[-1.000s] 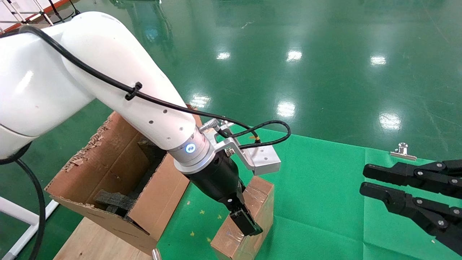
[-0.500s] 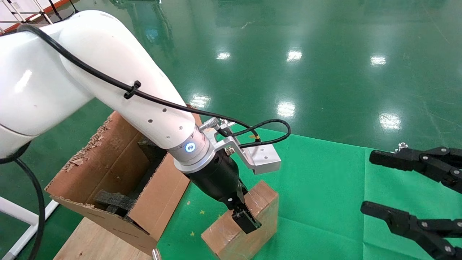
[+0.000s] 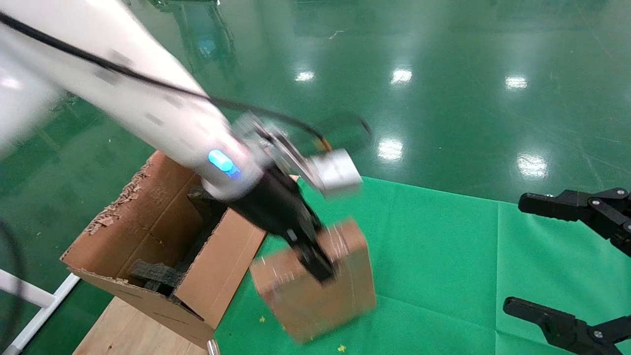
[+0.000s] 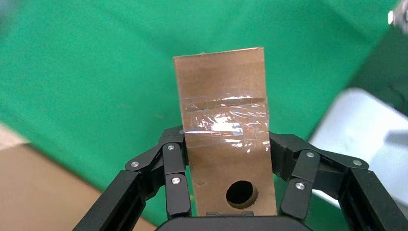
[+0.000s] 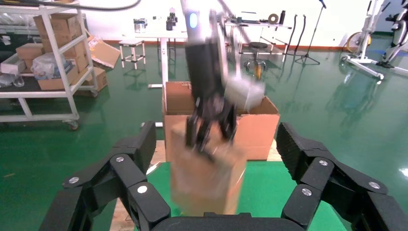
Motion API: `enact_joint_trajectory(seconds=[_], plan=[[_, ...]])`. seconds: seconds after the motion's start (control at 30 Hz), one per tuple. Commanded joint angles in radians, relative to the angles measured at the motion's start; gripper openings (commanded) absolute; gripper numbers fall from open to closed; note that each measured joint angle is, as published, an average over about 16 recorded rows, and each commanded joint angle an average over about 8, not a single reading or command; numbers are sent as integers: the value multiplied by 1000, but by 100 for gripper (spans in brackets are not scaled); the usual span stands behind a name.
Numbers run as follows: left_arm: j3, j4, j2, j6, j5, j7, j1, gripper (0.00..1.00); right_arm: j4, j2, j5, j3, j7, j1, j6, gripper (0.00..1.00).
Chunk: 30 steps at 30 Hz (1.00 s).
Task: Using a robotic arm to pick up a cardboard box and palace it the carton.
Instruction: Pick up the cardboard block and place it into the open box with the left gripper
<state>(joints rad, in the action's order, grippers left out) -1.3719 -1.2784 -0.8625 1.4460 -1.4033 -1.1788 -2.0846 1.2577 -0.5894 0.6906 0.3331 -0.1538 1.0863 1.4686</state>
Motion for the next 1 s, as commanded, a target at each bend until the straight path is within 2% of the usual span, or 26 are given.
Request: enact_joint_trajectory(seconds=[0.03,0.27,0.4,0.5,0.7,1.0], plan=[[24,9,46,1,20,30,-25,0,0,0,0,0,0,0,0,100],[99,175,186,49,2,192,-190,0,0,0,0,0,0,0,0,100],[102,270,233,78,-90,261,-286,0,0,0,0,0,0,0,0,100],[82,330,254,83,-172,293,-316,0,0,0,0,0,0,0,0,100],[29,453,263,36,-271,350,-261,0,0,0,0,0,0,0,0,100],[-2,677,202,-89,-287,408,-125,0,0,0,0,0,0,0,0,100]])
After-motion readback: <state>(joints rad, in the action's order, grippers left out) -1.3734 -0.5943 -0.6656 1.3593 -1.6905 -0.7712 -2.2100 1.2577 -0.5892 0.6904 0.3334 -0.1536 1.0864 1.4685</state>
